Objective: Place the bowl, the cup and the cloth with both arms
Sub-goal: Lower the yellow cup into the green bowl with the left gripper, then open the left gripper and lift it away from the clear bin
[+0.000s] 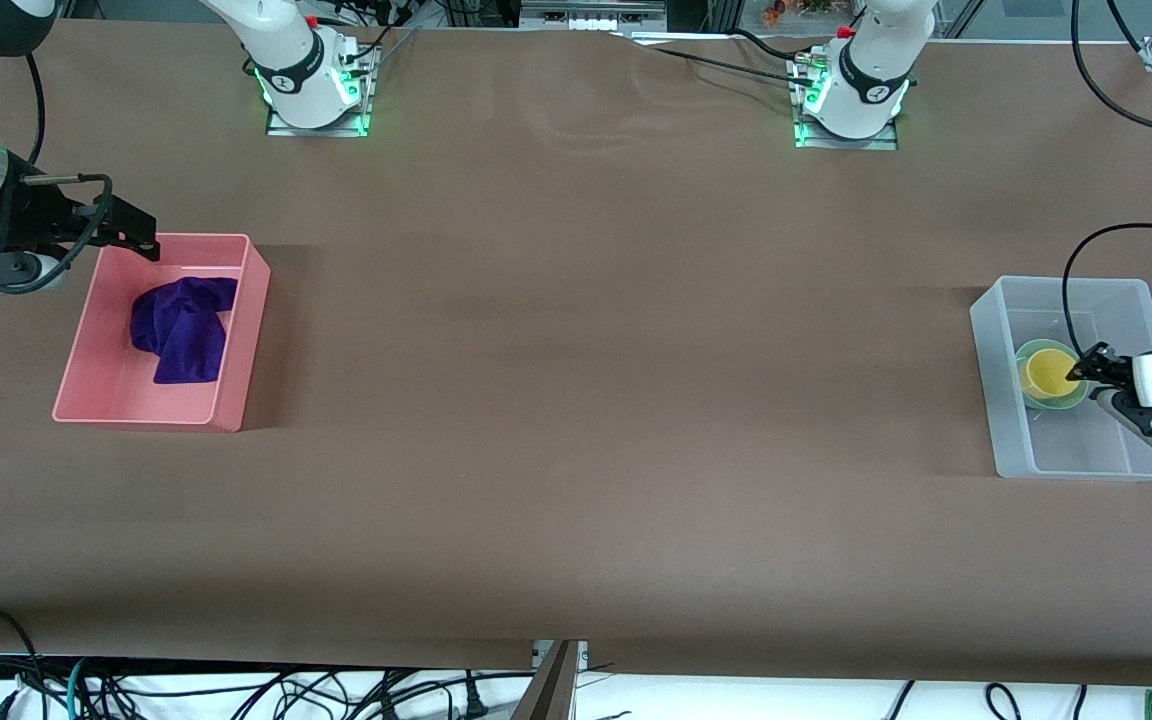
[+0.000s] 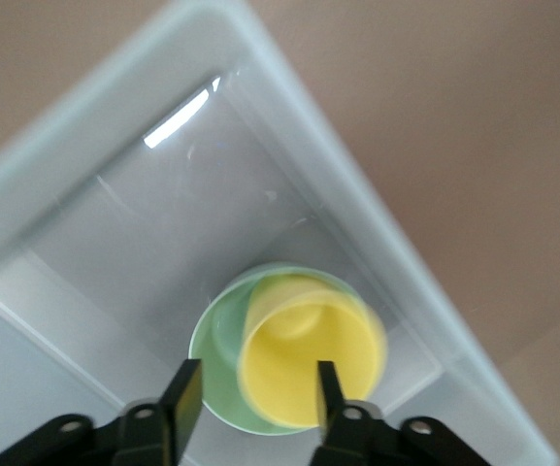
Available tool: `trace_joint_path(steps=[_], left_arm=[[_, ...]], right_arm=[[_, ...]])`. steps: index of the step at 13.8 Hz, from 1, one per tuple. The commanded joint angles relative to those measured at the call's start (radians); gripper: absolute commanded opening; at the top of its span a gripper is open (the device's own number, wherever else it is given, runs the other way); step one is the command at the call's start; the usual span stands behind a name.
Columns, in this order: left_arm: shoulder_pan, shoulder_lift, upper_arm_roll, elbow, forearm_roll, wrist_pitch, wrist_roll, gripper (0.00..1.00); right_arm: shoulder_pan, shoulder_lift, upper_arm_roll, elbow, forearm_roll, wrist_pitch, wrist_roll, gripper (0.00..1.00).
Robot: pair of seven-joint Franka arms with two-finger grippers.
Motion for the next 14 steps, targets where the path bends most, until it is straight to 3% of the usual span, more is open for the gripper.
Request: trace_joint_path(steps=[1,6,8,9,10,12,14], left_arm=[[-0.008,-0.131,-0.114,-0.015,0.011,-0.094,-0.082,1.0],[-0.012,-0.234,-0.413,-0.012,0.025,-0.235,-0.559,1.0],[-0.011,-0.249,-0.466,-0.01,0.01,-0.269,-0.679,1.0],[-0.02,-0.286,-0.459,-0.015,-0.002,-0.266,-0.706,1.0],[-0.094,-0.321,-0.416,-0.019,-0.028,-0.271,-0.726,1.0],[-0.344,-0.421,-0.055,-0.036,-0.169,-0.237,-0.762,1.0],[-0.502,-0.516,0.141,-0.097,-0.301,-0.167,-0.774,1.0]], right_arm=[[-0.005,0.009,0.008,0.025,-0.009,-0.006,-0.011,1.0],[-0.006,0.011,0.007,0.025,-0.009,-0.008,-0.011,1.0],[-0.006,0.011,0.007,0.025,-0.01,-0.006,-0.011,1.0],[-0.006,0.011,0.007,0.025,-0.011,-0.006,-0.012,1.0],[-0.006,0.011,0.007,0.025,-0.011,-0.006,-0.012,1.0],[-0.006,0.011,0.007,0.025,-0.011,-0.006,-0.012,1.0],[-0.006,0.011,0.007,0.025,-0.011,-0.006,-0.012,1.0]])
